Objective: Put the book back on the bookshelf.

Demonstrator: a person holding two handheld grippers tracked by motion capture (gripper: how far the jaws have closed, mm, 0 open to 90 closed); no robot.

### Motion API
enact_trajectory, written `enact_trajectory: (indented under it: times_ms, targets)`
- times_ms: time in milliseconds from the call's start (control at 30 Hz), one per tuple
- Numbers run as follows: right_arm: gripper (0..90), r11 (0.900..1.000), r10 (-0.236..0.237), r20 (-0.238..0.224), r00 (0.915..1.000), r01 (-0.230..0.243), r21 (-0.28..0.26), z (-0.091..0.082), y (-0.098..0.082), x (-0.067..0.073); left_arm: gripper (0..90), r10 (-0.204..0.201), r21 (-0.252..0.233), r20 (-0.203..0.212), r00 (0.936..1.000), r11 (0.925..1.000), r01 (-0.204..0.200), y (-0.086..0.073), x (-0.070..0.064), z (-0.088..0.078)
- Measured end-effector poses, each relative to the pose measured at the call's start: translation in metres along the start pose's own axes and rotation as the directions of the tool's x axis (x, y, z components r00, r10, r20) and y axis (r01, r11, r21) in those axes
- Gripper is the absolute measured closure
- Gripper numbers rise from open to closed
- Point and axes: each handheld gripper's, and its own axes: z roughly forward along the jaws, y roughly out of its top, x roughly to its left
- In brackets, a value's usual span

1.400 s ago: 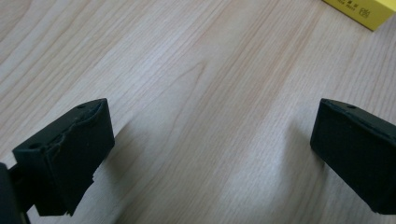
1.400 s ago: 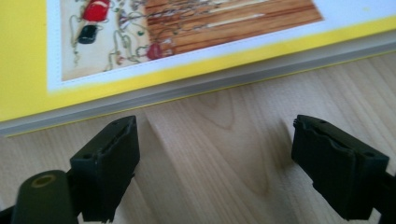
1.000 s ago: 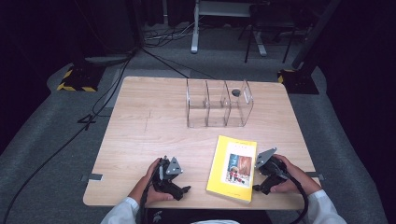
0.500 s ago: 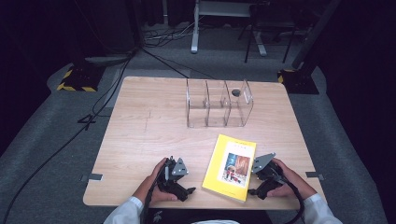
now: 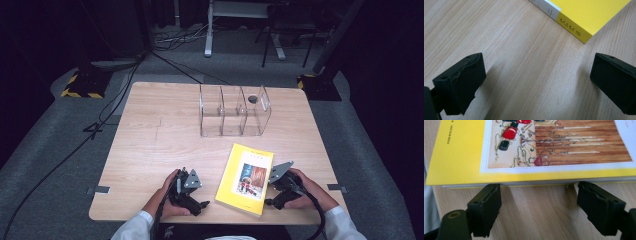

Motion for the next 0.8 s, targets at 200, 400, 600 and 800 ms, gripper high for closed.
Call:
enact_trajectory:
  times_ms: [200, 400, 600, 800]
  targets:
    - [15.5, 0.998, 0.019, 0.012, 0.9998, -0.018, -0.061, 0.004, -0.002, -0.003, 0.6, -0.003, 0.0, -0.001, 1.0, 1.0, 0.003, 0.0, 0.0, 0.0]
    - [21.6, 0.99, 0.054, -0.003, 0.9985, -0.054, -0.128, 0.002, -0.009, -0.007, 0.7, -0.006, 0.001, -0.003, 1.0, 1.0, 0.006, 0.0, -0.001, 0.0]
    - [20.6, 1.0, -0.018, -0.006, 0.9998, 0.018, 0.007, 0.0, 0.002, 0.006, 0.6, -0.006, 0.001, -0.003, 1.0, 1.0, 0.006, 0.0, -0.001, 0.0]
    - [17.2, 0.997, -0.023, -0.009, 0.9997, 0.024, 0.078, 0.003, 0.012, 0.008, 0.7, -0.008, 0.001, -0.005, 1.0, 1.0, 0.008, 0.0, -0.001, 0.0]
